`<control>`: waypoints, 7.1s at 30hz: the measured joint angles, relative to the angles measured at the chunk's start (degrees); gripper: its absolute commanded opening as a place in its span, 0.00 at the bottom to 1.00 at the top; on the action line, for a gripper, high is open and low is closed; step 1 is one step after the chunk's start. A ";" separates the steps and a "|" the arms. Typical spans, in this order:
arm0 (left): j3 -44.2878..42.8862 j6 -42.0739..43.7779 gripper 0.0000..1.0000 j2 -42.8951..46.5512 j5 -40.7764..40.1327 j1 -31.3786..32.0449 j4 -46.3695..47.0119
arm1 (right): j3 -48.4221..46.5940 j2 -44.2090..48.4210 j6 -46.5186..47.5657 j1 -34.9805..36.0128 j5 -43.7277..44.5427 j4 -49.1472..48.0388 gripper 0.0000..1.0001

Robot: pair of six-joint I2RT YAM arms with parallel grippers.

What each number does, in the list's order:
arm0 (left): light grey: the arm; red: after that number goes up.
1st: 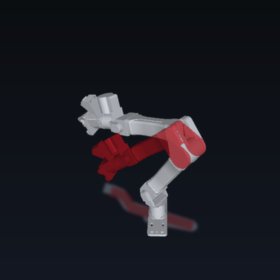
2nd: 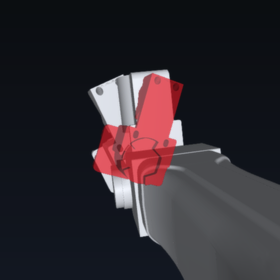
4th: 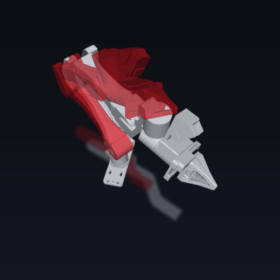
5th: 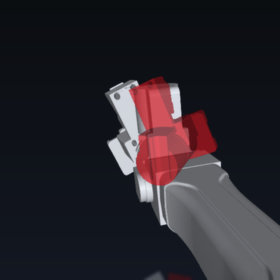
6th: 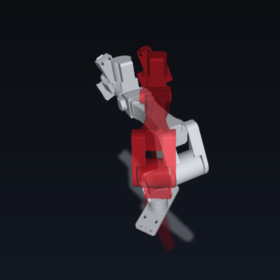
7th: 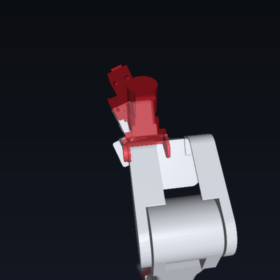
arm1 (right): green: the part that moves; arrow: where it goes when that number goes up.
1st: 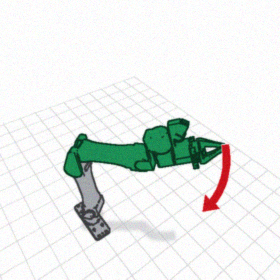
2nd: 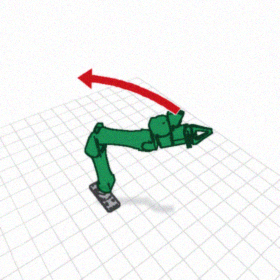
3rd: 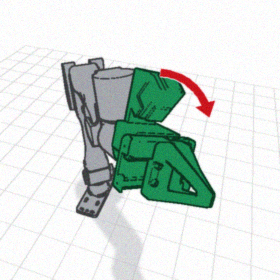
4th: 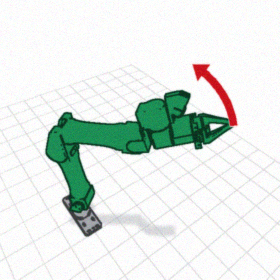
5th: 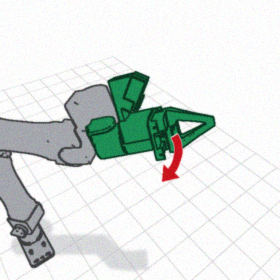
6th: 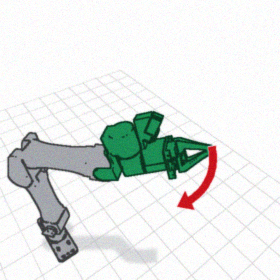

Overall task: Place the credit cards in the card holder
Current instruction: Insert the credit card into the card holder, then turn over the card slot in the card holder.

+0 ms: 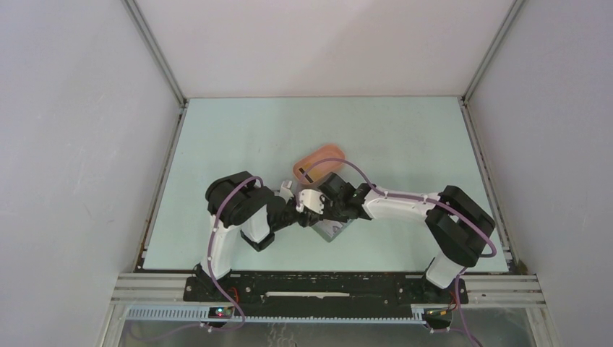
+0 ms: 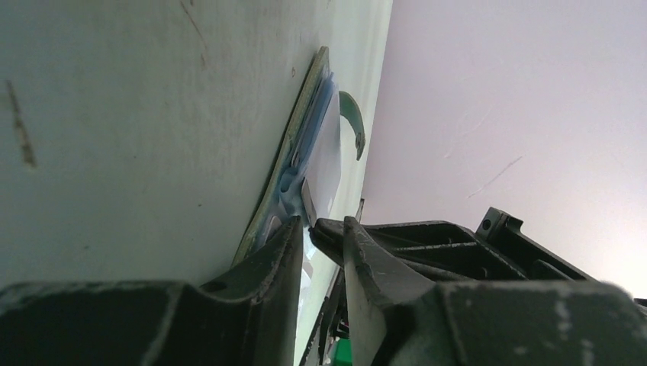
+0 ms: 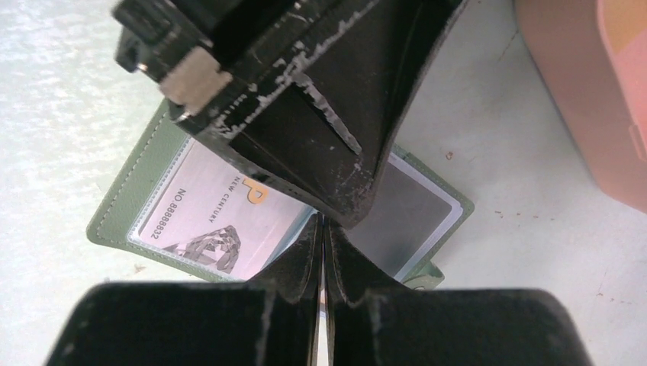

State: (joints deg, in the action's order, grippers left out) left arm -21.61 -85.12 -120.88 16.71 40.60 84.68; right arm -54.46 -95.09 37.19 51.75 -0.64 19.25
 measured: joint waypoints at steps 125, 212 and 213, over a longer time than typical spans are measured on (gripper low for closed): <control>-1.86 35.60 0.42 30.05 -10.05 6.38 -40.19 | -13.86 -11.96 -17.86 -30.34 -34.18 21.90 0.54; 5.66 43.52 0.46 53.29 -20.59 6.54 -48.22 | -14.78 -13.64 -16.50 -31.19 -48.98 27.23 0.44; 5.88 43.10 0.46 52.87 -20.46 6.54 -47.58 | -14.78 -13.60 -16.50 -31.19 -49.03 27.23 0.44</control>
State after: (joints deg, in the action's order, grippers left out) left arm -15.73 -42.02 -68.01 -3.75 47.13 37.10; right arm -69.23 -108.68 20.69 20.56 -49.67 46.48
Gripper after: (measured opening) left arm 0.458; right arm 0.446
